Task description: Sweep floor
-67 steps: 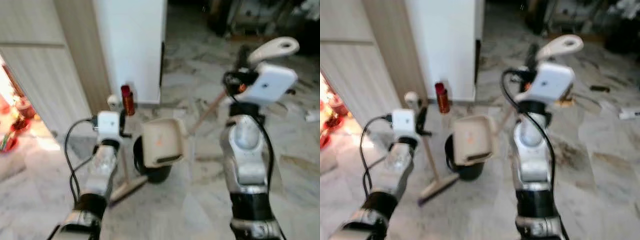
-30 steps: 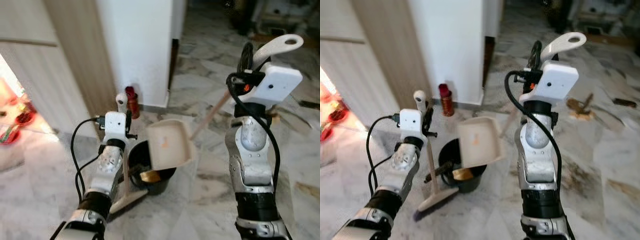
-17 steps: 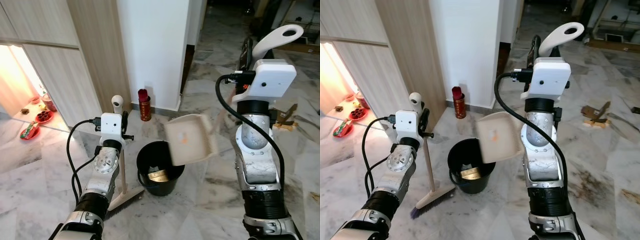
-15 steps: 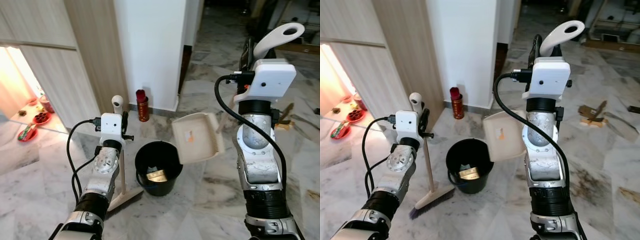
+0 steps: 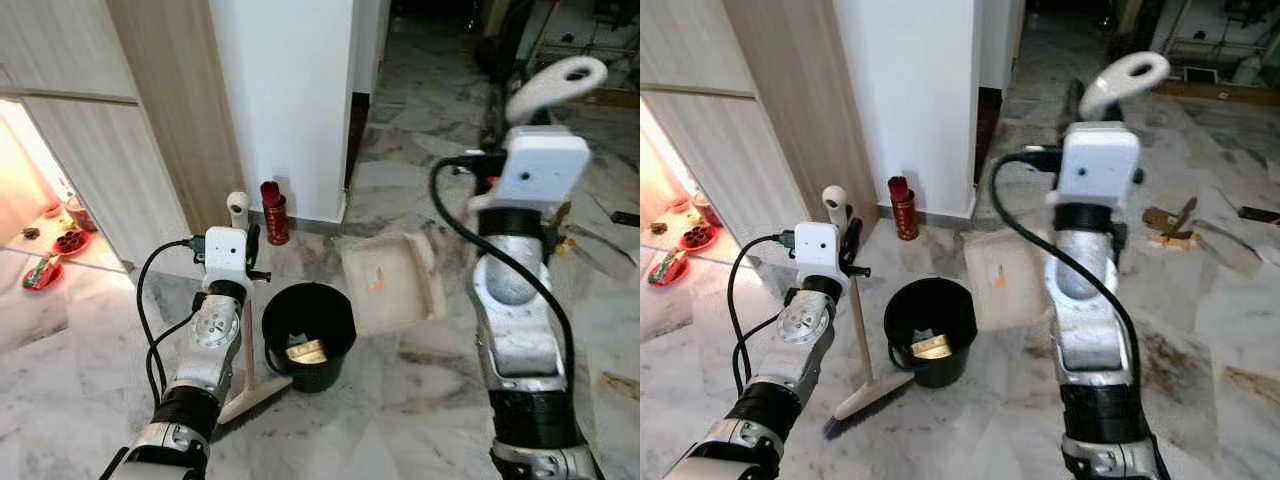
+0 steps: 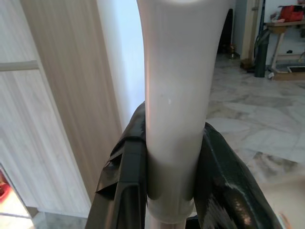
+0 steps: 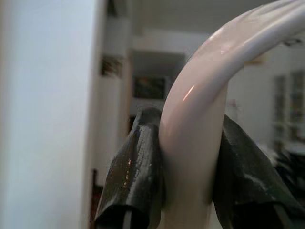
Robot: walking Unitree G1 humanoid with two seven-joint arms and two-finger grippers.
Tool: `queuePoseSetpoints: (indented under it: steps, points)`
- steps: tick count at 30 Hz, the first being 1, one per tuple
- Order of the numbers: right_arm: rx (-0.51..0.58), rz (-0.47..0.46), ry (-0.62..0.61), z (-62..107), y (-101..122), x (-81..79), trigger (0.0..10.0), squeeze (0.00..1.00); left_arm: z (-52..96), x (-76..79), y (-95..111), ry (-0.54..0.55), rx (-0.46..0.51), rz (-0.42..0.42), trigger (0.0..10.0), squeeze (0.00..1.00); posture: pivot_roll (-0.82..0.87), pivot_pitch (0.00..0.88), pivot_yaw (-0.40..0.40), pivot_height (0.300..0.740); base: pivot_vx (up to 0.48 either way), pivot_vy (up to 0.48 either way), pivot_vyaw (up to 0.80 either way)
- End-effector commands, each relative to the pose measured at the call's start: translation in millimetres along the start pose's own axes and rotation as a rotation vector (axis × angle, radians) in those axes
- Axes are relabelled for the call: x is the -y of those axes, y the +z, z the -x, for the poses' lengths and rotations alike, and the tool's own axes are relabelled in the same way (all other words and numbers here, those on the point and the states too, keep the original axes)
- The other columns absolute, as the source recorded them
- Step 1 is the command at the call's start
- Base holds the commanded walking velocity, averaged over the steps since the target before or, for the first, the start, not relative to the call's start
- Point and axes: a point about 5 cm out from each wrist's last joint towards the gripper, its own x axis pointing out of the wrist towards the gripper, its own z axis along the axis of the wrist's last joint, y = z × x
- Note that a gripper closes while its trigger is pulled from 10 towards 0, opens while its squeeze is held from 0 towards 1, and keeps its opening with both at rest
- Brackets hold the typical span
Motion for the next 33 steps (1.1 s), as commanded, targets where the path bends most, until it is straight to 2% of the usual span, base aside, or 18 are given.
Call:
queuePoseSetpoints:
  steps: [1, 6, 10, 11, 13, 16, 18, 19, 20, 27, 32, 33]
  points:
    - [0.009, 0.042, -0.045, 0.8, 5, 10.0, 10.0, 0.0, -2.8, -2.3, 12, -0.001, 0.068, -0.011, 10.0, 0.0, -0.04, 0.0, -0.003, 0.74, 0.0, 0.0, 0.0]
    - [-0.081, 0.13, -0.07, 13.7, -11, 22.9, 10.0, 0.0, -1.4, -4.7, 10, 0.007, 0.065, -0.015, 10.0, 0.0, -0.04, 0.0, -0.003, 0.74, 0.0, 0.0, 0.0]
    - [-0.248, -0.024, -0.141, 31.3, -39, 31.1, 10.0, 0.0, -0.5, -6.0, 10, 0.011, 0.064, -0.016, 10.0, 0.0, -0.04, 0.0, -0.008, 0.74, 0.0, 0.0, 0.0]
    - [-0.248, -0.024, -0.141, 31.3, -39, 31.1, 10.0, 0.0, -0.5, -6.0, 10, 0.011, 0.064, -0.016, 10.0, 0.0, -0.04, 0.0, -0.008, 0.74, 0.0, 0.0, 0.0]
    - [-0.301, -0.035, -0.143, 42.4, -55, 37.3, 10.0, 0.0, -0.4, -7.7, 10, 0.016, 0.064, -0.018, 10.0, 0.0, -0.04, 0.0, -0.008, 0.74, 0.0, 0.0, 0.0]
    - [-0.301, -0.035, -0.143, 42.4, -55, 37.3, 10.0, 0.0, -0.4, -7.7, 10, 0.016, 0.064, -0.018, 10.0, 0.0, -0.04, 0.0, -0.008, 0.74, 0.0, 0.0, 0.0]
    - [-0.323, -0.048, -0.14, 47.9, -62, 39.5, 10.0, 0.0, -0.3, -8.8, 10, 0.019, 0.063, -0.019, 10.0, 0.0, -0.04, 0.0, -0.008, 0.74, 0.0, 0.0, 0.0]
    - [-0.358, -0.06, -0.106, 58.8, -77, 41.1, 10.0, 0.0, -0.8, -11.7, 9, 0.026, 0.06, -0.023, 10.0, 0.0, -0.04, 0.0, -0.01, 0.74, 0.0, 0.0, 0.0]
    - [-0.367, -0.061, -0.096, 61.4, -80, 41.3, 10.0, 0.0, -0.9, -12.4, 9, 0.028, 0.059, -0.024, 10.0, 0.0, -0.04, 0.0, -0.01, 0.74, 0.0, 0.0, 0.0]
    - [-0.408, -0.054, -0.051, 70.2, -92, 39.1, 10.0, 0.0, -0.6, -19.8, 7, 0.058, 0.044, -0.021, 10.0, 0.0, -0.03, 0.0, -0.013, 0.74, 0.0, 0.0, 0.0]
    - [-0.438, -0.06, 0.012, 81.0, -108, 32.6, 10.0, 0.0, 2.8, -42.1, -3, 0.155, -0.008, 0.013, 10.0, 0.0, -0.03, 0.008, -0.019, 0.74, 0.0, 0.0, 0.0]
    - [-0.438, -0.06, 0.012, 81.0, -108, 32.6, 10.0, 0.0, 2.8, -42.1, -3, 0.155, -0.008, 0.013, 10.0, 0.0, -0.03, 0.008, -0.019, 0.74, 0.0, 0.0, 0.0]
